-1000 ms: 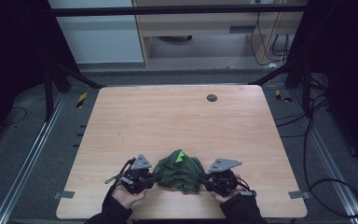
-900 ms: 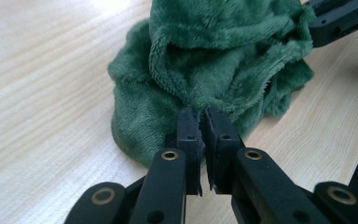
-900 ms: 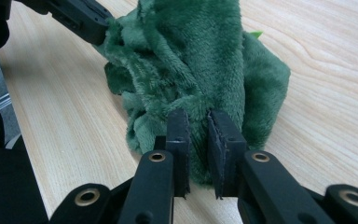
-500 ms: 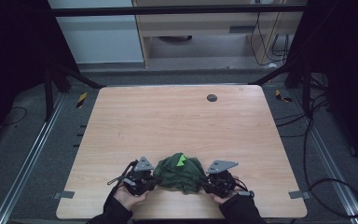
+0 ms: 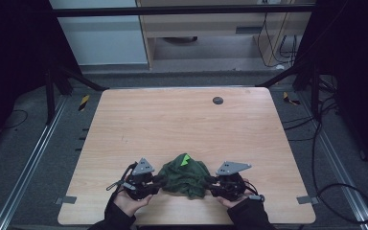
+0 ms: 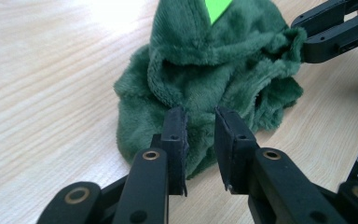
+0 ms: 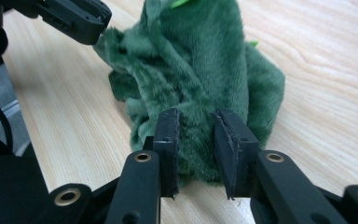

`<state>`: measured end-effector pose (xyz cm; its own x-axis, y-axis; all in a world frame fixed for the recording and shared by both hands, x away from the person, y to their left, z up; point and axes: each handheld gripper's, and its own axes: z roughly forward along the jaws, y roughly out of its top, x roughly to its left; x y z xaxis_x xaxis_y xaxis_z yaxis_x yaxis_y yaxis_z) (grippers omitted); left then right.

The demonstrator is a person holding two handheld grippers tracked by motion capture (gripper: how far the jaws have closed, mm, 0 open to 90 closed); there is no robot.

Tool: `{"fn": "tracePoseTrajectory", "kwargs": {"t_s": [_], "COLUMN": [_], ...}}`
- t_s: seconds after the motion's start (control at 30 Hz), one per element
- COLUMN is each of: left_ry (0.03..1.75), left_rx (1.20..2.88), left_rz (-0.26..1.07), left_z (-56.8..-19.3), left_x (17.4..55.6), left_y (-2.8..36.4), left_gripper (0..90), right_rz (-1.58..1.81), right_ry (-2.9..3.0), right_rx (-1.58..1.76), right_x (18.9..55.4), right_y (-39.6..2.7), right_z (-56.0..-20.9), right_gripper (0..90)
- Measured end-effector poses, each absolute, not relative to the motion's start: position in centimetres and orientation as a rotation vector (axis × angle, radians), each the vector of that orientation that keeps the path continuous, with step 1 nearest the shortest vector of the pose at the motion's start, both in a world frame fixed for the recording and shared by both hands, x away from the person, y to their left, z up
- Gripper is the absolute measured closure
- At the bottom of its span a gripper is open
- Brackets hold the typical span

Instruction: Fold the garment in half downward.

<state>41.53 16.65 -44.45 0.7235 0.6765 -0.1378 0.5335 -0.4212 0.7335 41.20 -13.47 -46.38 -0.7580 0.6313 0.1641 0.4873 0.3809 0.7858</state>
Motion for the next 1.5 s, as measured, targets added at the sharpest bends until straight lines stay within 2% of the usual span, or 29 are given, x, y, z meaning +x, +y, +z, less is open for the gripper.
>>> {"fn": "tracePoseTrajectory", "kwargs": {"t_s": [0.2,0.5,0.9,1.27,1.5], "left_ry": [0.950,1.007,1.026,1.031,0.996], "left_rx": [2.072,2.006,1.972,2.030,2.072], "left_rz": [0.256,0.331,0.404,0.366,0.318], "left_z": [-43.4,-42.5,-42.1,-44.3,-45.2], "left_x": [42.1,43.6,46.3,48.2,48.2], "left_y": [17.8,18.8,18.4,16.4,15.6], "left_gripper": [73.1,75.2,85.8,89.7,89.7], "right_rz": [1.358,1.379,1.363,1.306,1.303], "right_ry": [2.425,2.329,2.267,2.314,2.355], "right_rx": [1.017,1.040,1.109,1.139,1.139], "right_x": [41.4,42.6,45.9,47.9,47.9], "right_y": [-14.1,-15.1,-14.5,-13.0,-12.5], "right_z": [-45.3,-43.9,-43.2,-44.8,-45.7], "right_gripper": [68.0,69.6,77.7,89.1,89.6]}}
